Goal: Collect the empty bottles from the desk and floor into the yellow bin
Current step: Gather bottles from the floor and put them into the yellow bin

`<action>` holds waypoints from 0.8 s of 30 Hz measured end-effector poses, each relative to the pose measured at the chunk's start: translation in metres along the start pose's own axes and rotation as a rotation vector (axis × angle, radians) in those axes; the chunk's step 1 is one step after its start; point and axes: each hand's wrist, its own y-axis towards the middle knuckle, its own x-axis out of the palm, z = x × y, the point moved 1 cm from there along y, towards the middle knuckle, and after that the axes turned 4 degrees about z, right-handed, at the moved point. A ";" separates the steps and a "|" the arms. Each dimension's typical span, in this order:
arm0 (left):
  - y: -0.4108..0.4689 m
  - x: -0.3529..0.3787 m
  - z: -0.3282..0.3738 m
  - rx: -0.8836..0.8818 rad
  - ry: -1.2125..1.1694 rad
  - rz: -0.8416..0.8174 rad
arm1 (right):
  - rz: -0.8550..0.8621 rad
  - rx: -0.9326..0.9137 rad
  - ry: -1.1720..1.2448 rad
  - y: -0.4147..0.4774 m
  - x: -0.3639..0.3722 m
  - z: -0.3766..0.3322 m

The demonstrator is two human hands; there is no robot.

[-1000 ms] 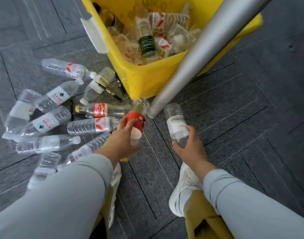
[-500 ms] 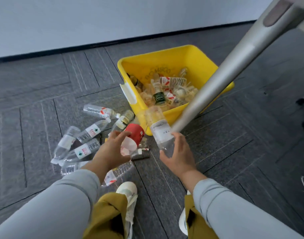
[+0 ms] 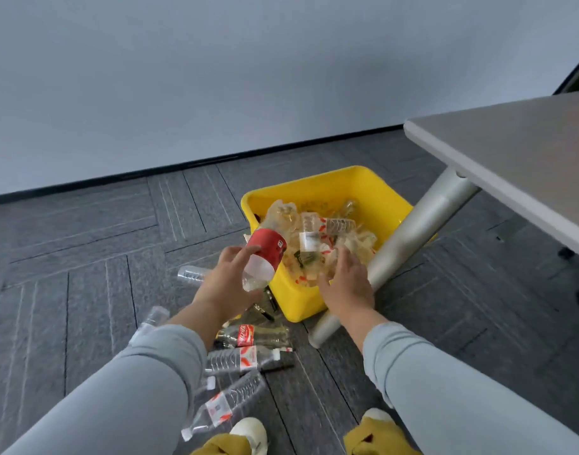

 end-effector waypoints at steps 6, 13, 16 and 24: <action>0.066 0.002 0.066 0.076 -0.025 0.067 | -0.032 0.029 -0.008 -0.001 -0.015 0.024; 0.052 -0.004 0.113 0.088 0.057 0.138 | 0.001 -0.003 -0.022 -0.015 -0.051 0.031; 0.009 -0.008 0.093 0.057 0.112 0.132 | -0.025 0.013 -0.031 -0.035 -0.059 0.021; -0.090 -0.041 0.044 -0.073 0.140 0.173 | -0.052 -0.126 0.019 -0.097 -0.062 -0.030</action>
